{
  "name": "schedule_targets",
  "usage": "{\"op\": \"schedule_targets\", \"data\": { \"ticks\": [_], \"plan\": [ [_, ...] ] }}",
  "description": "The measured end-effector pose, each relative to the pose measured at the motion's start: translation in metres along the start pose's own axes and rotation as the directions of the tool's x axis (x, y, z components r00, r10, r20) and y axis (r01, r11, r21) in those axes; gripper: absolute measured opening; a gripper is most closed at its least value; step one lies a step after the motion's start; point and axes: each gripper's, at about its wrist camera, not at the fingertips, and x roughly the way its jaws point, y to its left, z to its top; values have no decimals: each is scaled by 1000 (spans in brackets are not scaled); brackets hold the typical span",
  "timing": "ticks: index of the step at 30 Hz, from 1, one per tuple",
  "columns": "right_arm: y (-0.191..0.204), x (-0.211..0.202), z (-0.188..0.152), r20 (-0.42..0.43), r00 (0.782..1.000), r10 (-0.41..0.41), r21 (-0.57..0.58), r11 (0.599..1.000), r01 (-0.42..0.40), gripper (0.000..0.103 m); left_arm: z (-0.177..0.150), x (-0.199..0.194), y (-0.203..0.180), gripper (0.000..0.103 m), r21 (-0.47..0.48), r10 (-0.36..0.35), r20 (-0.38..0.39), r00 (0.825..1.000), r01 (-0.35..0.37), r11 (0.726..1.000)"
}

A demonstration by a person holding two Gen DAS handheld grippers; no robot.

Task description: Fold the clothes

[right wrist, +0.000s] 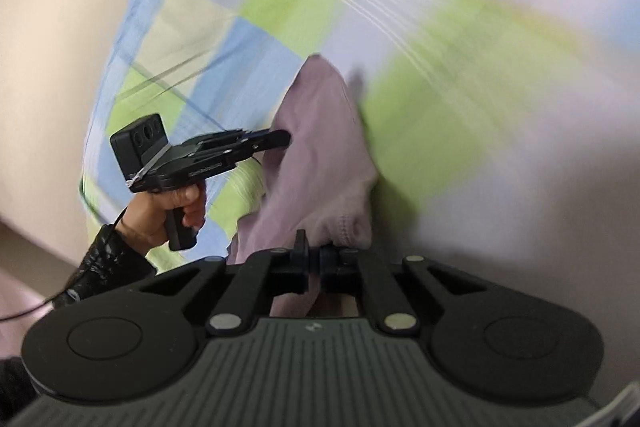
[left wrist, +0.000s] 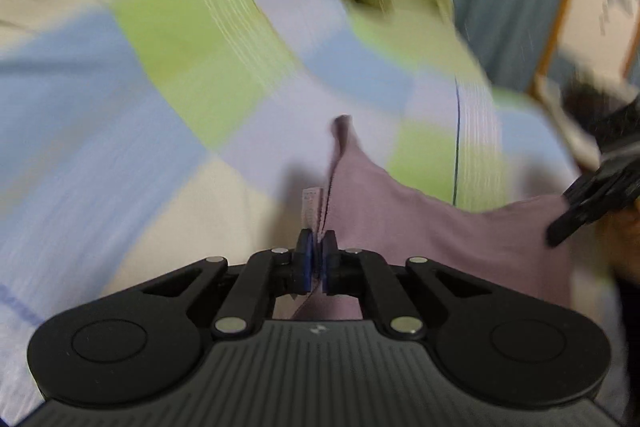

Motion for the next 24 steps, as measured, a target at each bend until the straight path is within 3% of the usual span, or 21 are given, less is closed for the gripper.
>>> {"op": "schedule_targets", "data": {
  "ticks": [2,4,7,9,11,14,16,17,19,21,24],
  "plan": [
    [38,-14,46,45,998,-43,-186,981,51,4,13,-43,-2,0,-47,29,122,992,-24,999],
    [63,-25,67,92,994,-54,-272,959,77,4,25,-109,-15,0,-82,74,275,959,-54,995],
    [122,-56,100,179,984,-20,-461,882,102,4,25,-161,-38,0,-88,92,390,916,-62,994],
    [149,-77,90,194,981,20,-564,820,95,4,9,-200,-70,0,-93,96,477,873,-58,994],
    [176,-98,80,204,977,60,-659,747,91,4,-13,-227,-99,0,-96,96,530,842,-53,994],
    [215,-131,59,201,972,123,-788,610,86,4,-84,-252,-163,1,-102,102,579,809,-53,993],
    [213,-153,-1,115,982,148,-878,478,31,4,-137,-256,-205,1,-95,123,562,818,-84,992],
    [206,-156,-21,70,987,144,-889,457,-4,4,-164,-253,-220,1,-103,137,540,830,-96,990],
    [177,-154,-79,-33,996,85,-915,399,-64,4,-226,-240,-253,1,-146,181,456,871,-127,981],
    [150,-145,-119,-98,995,9,-910,405,-93,4,-278,-220,-275,1,-226,211,325,922,-141,964],
    [116,-134,-162,-174,982,-67,-886,446,-127,4,-317,-207,-296,1,-284,228,210,951,-164,945]
  ]
}}
